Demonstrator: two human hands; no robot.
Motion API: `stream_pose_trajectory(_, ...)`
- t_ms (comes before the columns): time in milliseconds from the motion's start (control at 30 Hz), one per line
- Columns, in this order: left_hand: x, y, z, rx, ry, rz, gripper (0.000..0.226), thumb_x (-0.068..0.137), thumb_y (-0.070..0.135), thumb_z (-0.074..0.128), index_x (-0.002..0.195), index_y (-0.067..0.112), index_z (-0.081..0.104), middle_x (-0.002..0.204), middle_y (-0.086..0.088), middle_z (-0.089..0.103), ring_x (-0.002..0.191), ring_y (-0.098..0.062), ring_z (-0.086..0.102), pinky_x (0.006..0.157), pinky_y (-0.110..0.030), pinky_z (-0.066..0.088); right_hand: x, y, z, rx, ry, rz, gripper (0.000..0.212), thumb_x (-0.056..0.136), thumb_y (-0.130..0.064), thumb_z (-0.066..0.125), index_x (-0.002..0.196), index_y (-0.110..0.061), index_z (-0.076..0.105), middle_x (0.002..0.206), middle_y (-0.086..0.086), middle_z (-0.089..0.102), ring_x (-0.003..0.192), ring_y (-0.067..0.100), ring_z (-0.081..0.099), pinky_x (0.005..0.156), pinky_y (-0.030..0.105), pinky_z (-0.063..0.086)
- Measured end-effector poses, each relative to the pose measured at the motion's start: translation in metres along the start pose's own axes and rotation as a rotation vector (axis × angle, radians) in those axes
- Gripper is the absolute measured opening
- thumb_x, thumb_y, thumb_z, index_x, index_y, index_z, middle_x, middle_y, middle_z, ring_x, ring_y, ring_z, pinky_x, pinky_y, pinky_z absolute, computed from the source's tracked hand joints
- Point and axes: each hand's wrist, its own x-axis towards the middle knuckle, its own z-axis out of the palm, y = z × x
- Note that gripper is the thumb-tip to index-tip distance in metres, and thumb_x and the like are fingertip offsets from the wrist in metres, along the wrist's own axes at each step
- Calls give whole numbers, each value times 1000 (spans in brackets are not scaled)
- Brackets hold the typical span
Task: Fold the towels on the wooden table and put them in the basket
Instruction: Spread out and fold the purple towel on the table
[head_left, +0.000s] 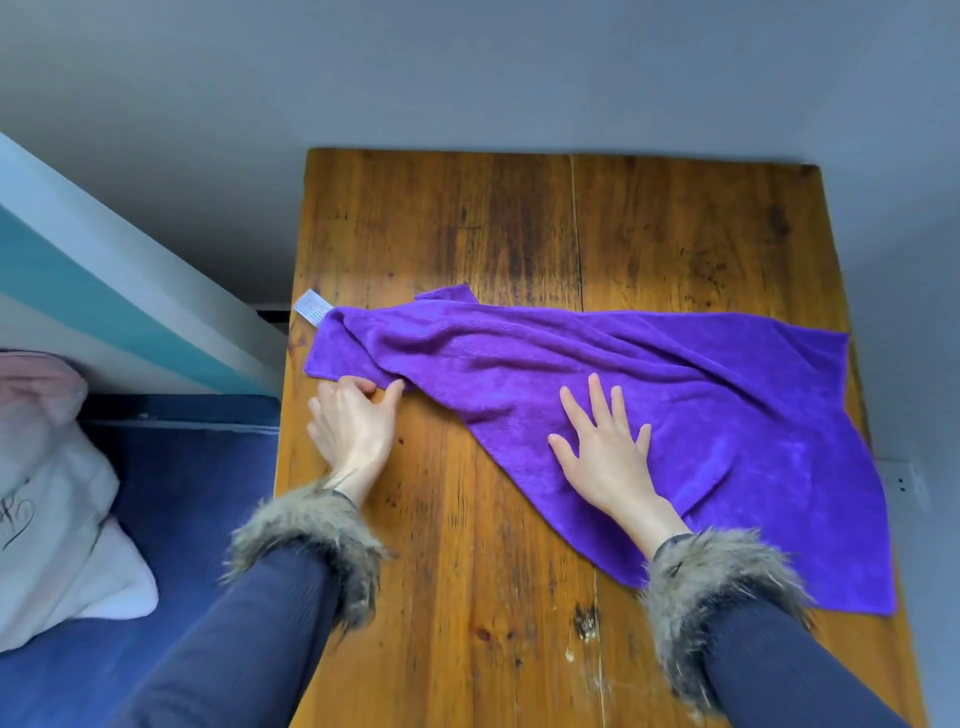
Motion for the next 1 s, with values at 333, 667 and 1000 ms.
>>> stream_pose_trajectory(333, 15, 40, -9, -485, -76, 9, 9, 91, 21, 51, 90, 14, 55, 76, -7, 61, 85, -29, 56, 74, -32, 39, -2, -5, -2, 39, -27, 23, 59, 96, -45, 38, 148, -32, 13, 157, -3, -11, 144, 23, -13, 112, 61, 10)
stream_pose_trajectory(667, 68, 42, -107, -482, 293, 237, 17, 92, 21, 50, 100, 11, 60, 68, 9, 52, 67, 0, 52, 74, -21, 34, -2, -5, -7, 27, -42, 20, 57, 96, -41, 39, 147, -33, 15, 158, -4, -9, 145, 23, -9, 111, 60, 15)
stream_pose_trajectory(1000, 44, -30, -50, -614, -84, -41, 57, 85, 42, 61, 127, 6, 45, 107, -3, 62, 104, -21, 61, 96, -45, 47, -3, -6, -1, -12, -22, 22, 61, 95, -47, 37, 148, -30, 12, 158, -2, -10, 145, 24, -11, 110, 61, 14)
